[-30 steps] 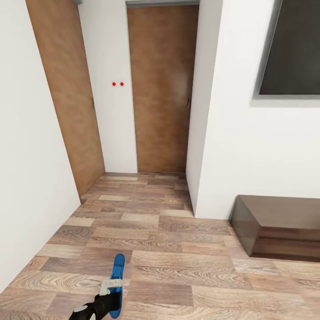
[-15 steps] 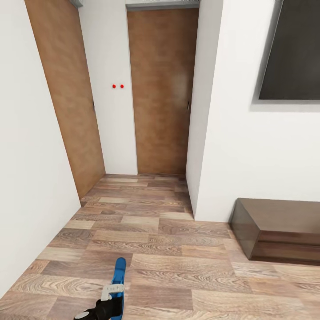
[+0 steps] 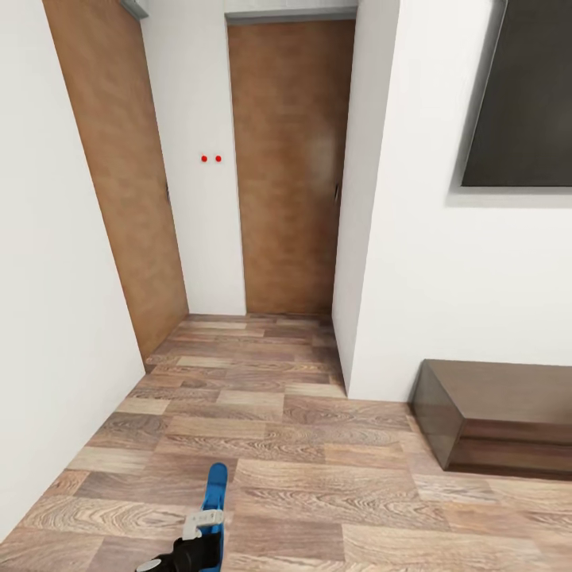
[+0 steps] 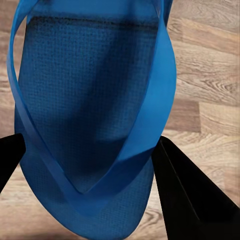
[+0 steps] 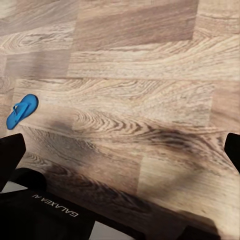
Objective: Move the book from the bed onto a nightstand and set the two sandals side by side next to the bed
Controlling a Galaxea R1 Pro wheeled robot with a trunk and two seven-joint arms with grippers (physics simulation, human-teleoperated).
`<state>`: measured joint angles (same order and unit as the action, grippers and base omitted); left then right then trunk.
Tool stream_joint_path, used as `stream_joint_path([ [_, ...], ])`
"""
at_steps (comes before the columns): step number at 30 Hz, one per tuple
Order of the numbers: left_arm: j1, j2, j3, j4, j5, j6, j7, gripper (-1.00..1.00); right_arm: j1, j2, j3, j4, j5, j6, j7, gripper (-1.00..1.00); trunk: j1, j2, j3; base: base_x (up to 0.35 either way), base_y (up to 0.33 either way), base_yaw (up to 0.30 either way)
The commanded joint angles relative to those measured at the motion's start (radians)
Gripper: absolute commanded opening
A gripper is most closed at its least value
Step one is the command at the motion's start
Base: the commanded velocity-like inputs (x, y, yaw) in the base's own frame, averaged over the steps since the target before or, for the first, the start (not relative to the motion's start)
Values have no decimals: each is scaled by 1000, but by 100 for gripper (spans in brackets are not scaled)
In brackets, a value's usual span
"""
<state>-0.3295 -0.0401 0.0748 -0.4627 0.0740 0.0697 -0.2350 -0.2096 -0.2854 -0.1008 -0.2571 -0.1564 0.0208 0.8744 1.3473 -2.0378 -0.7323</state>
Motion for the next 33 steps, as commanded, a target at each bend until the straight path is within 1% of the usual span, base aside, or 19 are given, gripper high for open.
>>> stream_joint_path([
  [1,0,-1,8,-1,6,7,-9,-100,-1,0,-3,1,-2,2,5,100,-4,7,2,0,0,0],
  [10,0,-1,8,-1,7,7,-9,-100,-1,0,-3,1,-2,2,5,100,-39,70,29,0,0,0],
  [33,0,0,10,0,7,7,-9,-100,-1,-1,-4,1,-2,2,5,100,-39,70,-7,0,0,0],
])
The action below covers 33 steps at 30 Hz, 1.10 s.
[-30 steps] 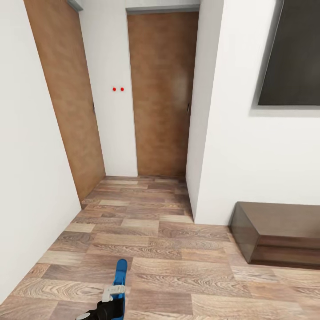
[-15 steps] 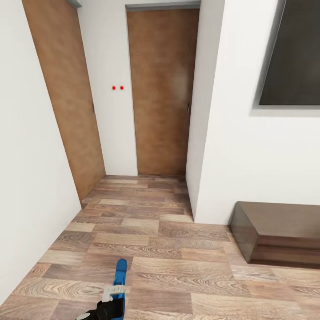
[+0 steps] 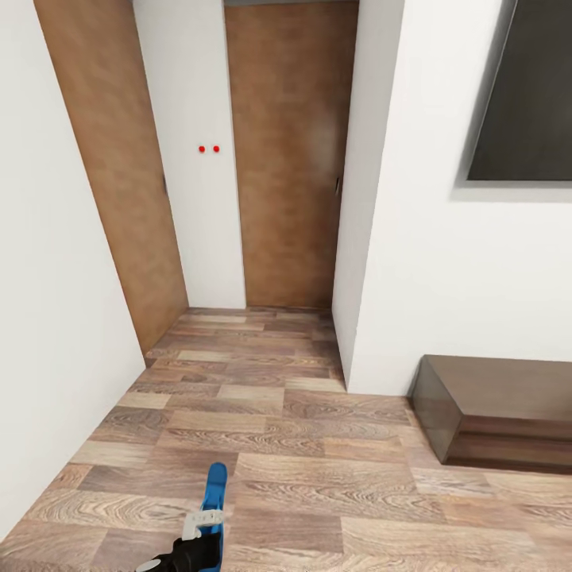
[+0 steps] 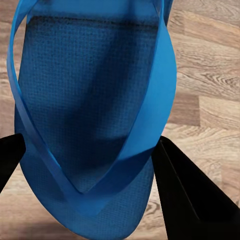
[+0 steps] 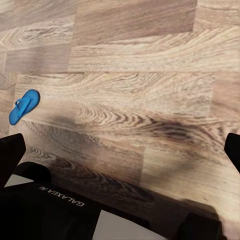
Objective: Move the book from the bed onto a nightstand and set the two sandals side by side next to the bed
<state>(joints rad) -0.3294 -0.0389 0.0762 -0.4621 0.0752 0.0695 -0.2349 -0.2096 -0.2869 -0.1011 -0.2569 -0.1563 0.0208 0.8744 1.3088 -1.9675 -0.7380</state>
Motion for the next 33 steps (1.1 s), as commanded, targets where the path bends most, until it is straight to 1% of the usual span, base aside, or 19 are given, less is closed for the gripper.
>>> stream_joint_path([
  [1,0,-1,8,-1,6,7,-9,-100,-1,0,-3,1,-2,2,5,100,0,0,-3,0,0,0],
  [11,0,-1,8,0,7,7,-9,-100,-1,0,-4,1,-2,2,5,100,0,0,-19,0,0,-1],
  [18,0,-1,8,-1,8,7,-9,-100,-1,0,-4,1,-2,2,5,100,0,0,-29,0,0,-59],
  [27,0,0,8,-1,8,7,-9,-100,-1,0,-3,1,-2,2,5,100,0,0,-32,0,0,-26],
  [33,0,1,8,-1,8,7,-9,-100,-1,1,-3,1,-2,2,5,100,0,0,-32,0,0,-203],
])
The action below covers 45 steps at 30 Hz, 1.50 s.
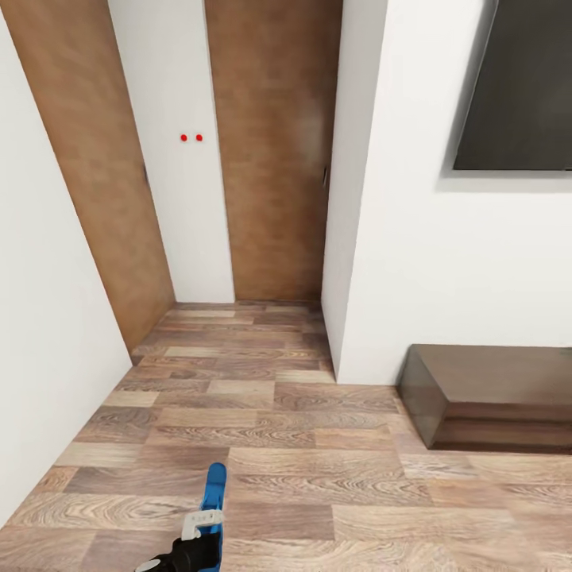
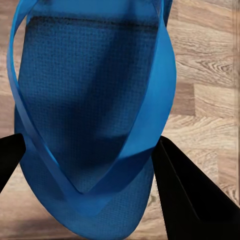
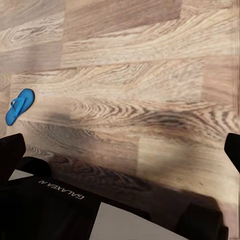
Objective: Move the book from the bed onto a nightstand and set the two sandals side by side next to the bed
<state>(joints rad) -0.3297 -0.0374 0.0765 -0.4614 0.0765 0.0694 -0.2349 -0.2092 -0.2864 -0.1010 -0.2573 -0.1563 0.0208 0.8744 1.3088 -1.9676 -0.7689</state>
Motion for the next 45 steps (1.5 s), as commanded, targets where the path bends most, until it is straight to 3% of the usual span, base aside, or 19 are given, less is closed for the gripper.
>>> stream_joint_path([
  [1,0,-1,9,-1,6,7,-9,-100,-1,0,-3,1,-2,2,5,100,0,0,-1,0,0,-285],
  [45,0,-2,8,-1,6,7,-8,-100,-1,0,-4,1,-2,2,5,100,0,0,-1,0,0,-298],
])
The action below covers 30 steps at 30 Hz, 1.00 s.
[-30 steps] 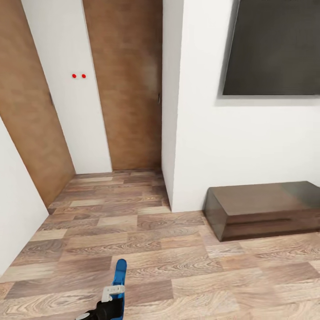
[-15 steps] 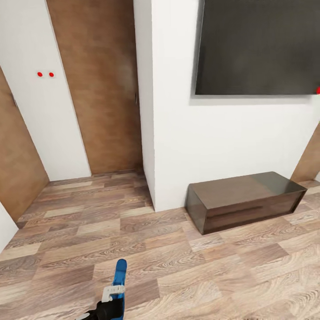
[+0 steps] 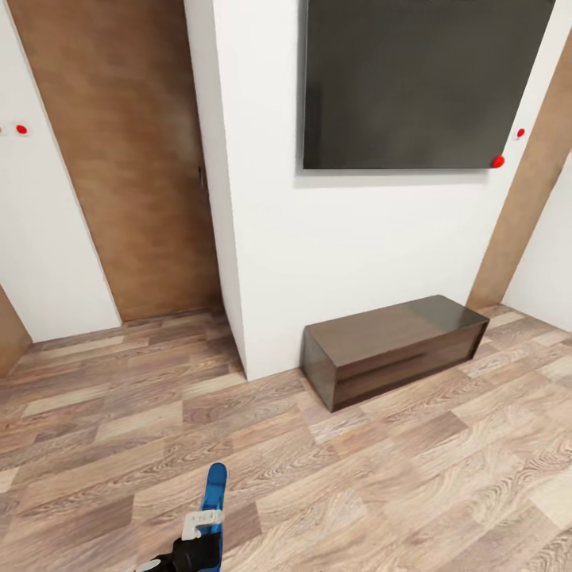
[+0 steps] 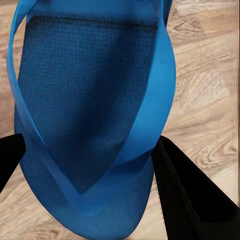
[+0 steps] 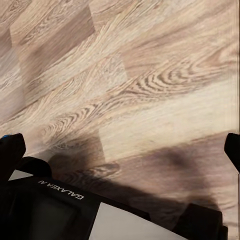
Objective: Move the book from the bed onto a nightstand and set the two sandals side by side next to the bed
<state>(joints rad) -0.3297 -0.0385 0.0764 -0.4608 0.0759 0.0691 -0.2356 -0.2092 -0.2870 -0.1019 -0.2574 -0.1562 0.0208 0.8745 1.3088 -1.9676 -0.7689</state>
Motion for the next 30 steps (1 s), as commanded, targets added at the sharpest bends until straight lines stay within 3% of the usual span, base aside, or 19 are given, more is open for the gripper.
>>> stream_joint_path([
  [1,0,-1,8,-2,7,7,-8,-100,-1,0,-3,1,-2,2,5,100,0,0,-1,0,0,-290],
  [11,0,-1,8,-1,7,7,-7,-100,-1,0,-4,1,-2,2,5,100,0,0,-1,0,0,-274],
  [30,0,0,8,-2,7,7,-7,-100,-1,0,-4,1,-2,2,3,100,0,0,-17,0,0,-31],
])
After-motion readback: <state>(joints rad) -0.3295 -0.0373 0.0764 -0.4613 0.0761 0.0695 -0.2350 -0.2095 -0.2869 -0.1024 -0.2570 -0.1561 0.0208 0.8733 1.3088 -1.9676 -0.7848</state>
